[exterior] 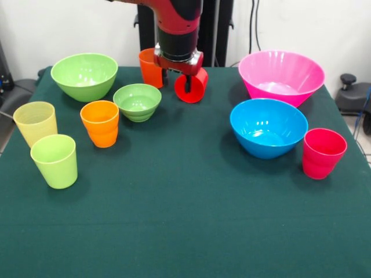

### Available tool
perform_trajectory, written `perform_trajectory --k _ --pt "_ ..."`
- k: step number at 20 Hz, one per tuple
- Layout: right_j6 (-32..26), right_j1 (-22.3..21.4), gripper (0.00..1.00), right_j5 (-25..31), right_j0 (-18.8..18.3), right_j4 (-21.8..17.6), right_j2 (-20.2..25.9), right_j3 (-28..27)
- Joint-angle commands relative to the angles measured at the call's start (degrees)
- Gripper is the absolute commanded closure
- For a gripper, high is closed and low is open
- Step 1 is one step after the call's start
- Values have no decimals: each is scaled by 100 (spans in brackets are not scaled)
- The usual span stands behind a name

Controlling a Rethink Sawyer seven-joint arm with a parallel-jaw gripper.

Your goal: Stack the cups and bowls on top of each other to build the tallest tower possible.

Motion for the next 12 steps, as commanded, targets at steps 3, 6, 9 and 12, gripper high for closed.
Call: perform_trajectory --k 3,6,9,12 --pt "146 221 0 404 -55 75 591 -597" --pt "124 195 0 477 -97 84 621 -615" --pt "108 175 0 531 -124 76 630 -649" --pt "108 182 0 473 -138 28 612 -643"
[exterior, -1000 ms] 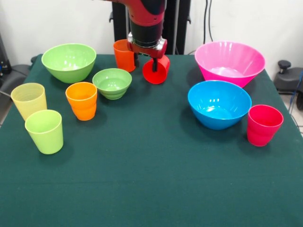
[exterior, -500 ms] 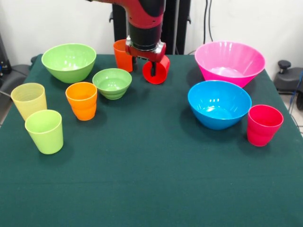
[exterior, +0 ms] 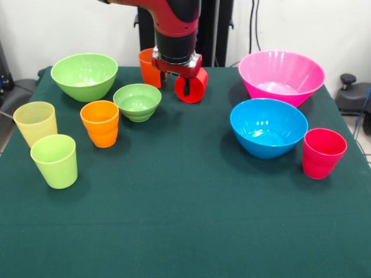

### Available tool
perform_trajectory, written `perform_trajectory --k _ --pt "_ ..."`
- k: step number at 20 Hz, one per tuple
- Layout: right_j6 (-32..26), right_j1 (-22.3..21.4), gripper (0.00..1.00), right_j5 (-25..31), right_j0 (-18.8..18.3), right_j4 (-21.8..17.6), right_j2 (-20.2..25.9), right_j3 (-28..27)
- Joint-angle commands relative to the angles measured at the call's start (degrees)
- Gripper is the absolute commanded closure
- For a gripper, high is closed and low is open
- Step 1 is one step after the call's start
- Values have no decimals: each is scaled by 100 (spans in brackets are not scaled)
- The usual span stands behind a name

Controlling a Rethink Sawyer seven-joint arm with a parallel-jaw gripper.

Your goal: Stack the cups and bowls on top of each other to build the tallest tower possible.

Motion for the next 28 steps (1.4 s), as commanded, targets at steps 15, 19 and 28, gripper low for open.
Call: perform_trajectory --k 15,19,28 --pt "78 273 0 160 -185 -113 526 -439" --pt "66 303 0 105 -213 -138 522 -439" --pt "65 219 0 395 -263 34 630 -503"
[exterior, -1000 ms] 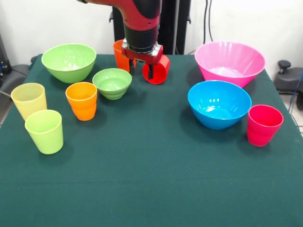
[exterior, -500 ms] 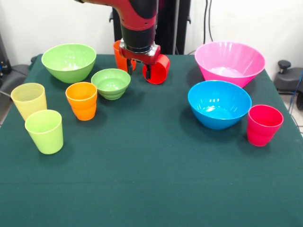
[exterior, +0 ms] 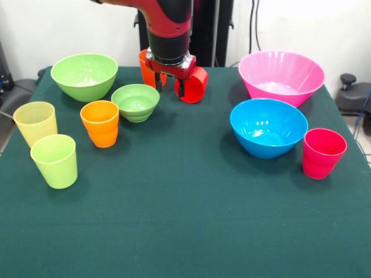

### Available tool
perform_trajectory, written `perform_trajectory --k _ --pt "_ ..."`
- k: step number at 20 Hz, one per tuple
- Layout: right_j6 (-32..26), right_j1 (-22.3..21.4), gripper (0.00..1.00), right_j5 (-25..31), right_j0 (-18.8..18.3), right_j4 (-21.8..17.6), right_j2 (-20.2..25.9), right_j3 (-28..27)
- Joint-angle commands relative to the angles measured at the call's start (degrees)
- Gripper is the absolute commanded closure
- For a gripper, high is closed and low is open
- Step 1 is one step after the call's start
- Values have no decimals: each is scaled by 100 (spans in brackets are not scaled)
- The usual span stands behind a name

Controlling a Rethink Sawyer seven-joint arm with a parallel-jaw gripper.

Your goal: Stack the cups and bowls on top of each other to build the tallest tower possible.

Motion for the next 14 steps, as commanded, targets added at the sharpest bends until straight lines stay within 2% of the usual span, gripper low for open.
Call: perform_trajectory --k 1,5,14 --pt "65 196 0 475 -75 70 607 -502" --pt "57 144 0 729 -36 147 640 -638" --pt "180 151 0 854 31 209 661 -719"
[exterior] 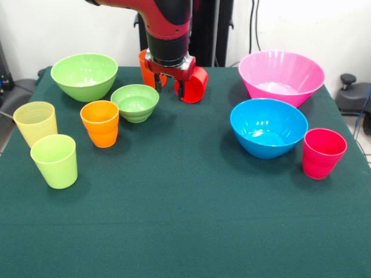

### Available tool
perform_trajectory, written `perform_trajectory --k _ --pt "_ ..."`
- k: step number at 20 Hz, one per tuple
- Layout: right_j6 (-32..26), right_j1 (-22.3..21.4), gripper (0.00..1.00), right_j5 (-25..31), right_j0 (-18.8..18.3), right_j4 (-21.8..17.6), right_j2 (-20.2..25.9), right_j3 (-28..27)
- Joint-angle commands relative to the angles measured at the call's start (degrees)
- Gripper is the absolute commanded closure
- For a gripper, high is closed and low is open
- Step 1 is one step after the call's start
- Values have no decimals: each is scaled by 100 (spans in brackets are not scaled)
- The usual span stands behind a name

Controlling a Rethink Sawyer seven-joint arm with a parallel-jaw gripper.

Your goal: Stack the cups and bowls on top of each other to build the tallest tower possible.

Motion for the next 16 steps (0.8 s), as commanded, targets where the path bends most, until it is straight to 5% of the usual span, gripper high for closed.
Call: perform_trajectory --k 1,16 --pt "191 137 0 512 32 208 610 -524" --pt "224 66 0 820 47 340 651 -628"
